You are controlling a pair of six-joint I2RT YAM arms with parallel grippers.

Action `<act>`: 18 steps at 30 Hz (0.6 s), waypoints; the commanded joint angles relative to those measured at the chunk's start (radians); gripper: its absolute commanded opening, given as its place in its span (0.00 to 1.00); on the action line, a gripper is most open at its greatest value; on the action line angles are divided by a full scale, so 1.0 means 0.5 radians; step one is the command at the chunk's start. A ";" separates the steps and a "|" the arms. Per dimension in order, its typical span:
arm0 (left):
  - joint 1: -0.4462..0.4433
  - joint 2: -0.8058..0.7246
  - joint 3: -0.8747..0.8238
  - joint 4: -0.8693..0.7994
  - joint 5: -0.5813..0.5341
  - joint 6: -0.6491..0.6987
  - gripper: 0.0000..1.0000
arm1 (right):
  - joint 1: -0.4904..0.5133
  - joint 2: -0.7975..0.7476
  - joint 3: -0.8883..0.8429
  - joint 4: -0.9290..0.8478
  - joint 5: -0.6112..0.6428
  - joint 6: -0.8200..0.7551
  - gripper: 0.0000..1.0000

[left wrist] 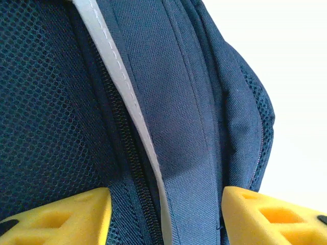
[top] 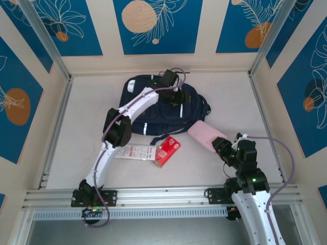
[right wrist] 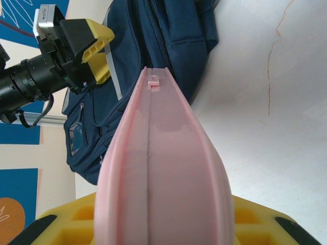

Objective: Pack the student bag
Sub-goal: Open the student bag at the top-center of the table.

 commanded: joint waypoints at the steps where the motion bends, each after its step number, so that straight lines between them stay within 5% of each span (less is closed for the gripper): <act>1: -0.036 0.062 0.140 0.049 0.057 0.015 0.46 | 0.013 -0.038 -0.060 0.100 -0.043 0.024 0.33; 9: -0.043 0.251 0.293 -0.110 -0.030 0.017 0.47 | 0.012 -0.048 -0.114 0.163 -0.110 0.074 0.33; 14: -0.051 0.260 0.305 -0.058 0.131 -0.037 0.03 | 0.013 -0.048 -0.086 0.136 -0.119 0.048 0.33; 18: -0.036 0.137 0.366 -0.131 0.091 0.027 0.00 | 0.013 -0.046 -0.013 0.082 -0.079 -0.015 0.33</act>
